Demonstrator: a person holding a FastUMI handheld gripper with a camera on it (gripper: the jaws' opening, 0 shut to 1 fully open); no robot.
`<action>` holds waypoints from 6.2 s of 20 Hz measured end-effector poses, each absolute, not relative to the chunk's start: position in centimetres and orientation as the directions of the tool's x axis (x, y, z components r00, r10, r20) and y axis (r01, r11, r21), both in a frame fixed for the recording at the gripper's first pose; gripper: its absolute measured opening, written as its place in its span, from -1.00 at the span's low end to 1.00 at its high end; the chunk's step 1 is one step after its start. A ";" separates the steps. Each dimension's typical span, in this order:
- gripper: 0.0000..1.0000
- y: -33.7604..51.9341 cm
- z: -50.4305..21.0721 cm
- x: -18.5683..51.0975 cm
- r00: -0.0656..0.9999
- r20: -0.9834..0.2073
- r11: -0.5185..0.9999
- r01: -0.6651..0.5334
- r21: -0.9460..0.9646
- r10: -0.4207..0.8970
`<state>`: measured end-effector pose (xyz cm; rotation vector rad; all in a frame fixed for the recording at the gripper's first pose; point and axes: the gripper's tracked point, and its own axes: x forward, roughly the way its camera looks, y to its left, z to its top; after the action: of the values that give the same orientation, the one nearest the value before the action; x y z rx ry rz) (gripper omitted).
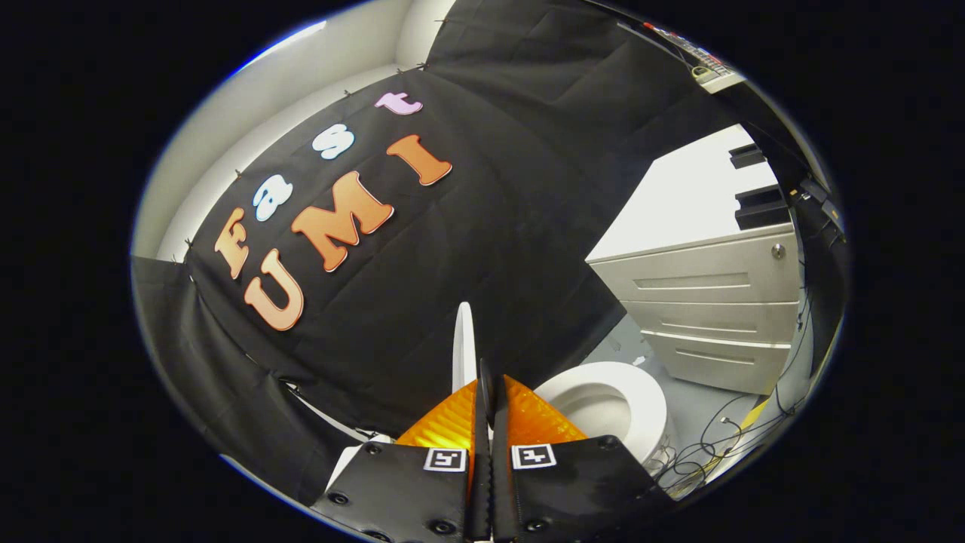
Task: Open the toilet lid.
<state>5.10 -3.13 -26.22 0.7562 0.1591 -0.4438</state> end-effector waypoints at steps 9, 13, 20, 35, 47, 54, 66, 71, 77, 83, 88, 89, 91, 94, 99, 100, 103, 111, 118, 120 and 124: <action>-0.83 0.6 -22.8 6.5 0.900 -0.302 0.700 0.435 0.566 -0.314; -0.83 2.3 -21.8 7.1 0.906 -0.302 0.729 0.419 0.541 -0.296; -0.83 5.9 -19.7 8.6 0.914 -0.313 0.797 0.383 0.466 -0.257; -0.83 15.3 -15.6 10.8 0.932 -0.292 0.891 0.308 0.333 -0.214; -0.83 26.8 -13.8 12.9 0.944 -0.307 0.963 0.188 0.194 -0.123; -0.83 32.3 -14.2 13.4 0.950 -0.304 0.977 0.131 0.166 -0.076; -0.83 40.6 -15.5 13.9 0.951 -0.310 0.996 0.020 0.090 0.009; -0.75 39.7 -15.6 13.4 0.953 -0.304 0.994 0.022 0.106 0.011; -0.36 39.3 -15.5 12.8 0.941 -0.337 0.986 0.022 0.162 0.034; 0.28 37.4 -9.7 11.8 0.969 -0.245 0.997 0.000 0.071 0.018; 0.85 35.4 -4.6 10.2 0.979 -0.201 0.997 -0.024 0.067 0.037; 0.96 34.6 -3.4 9.8 0.983 -0.181 0.997 -0.023 0.074 0.036; 0.96 33.2 -0.8 9.5 0.988 -0.149 0.996 -0.017 0.084 0.030; 0.96 31.8 1.6 8.5 0.989 -0.144 0.995 -0.035 0.091 0.047; 0.97 29.8 5.7 7.4 0.993 -0.107 0.993 -0.045 0.109 0.057; 0.97 29.5 6.1 7.3 0.992 -0.105 0.992 -0.053 0.112 0.064; 0.97 28.2 7.2 7.3 0.992 -0.101 0.992 -0.062 0.107 0.073; 0.97 23.5 8.5 7.0 0.995 -0.078 0.980 -0.053 0.194 0.070; 0.97 22.0 8.2 7.8 0.995 -0.086 0.981 -0.030 0.190 0.047; 0.97 22.1 8.4 7.9 0.995 -0.080 0.980 -0.037 0.195 0.053; 0.97 21.7 8.2 7.8 0.995 -0.083 0.980 -0.033 0.198 0.050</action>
<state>7.84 21.70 8.17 0.1982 0.0875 0.0416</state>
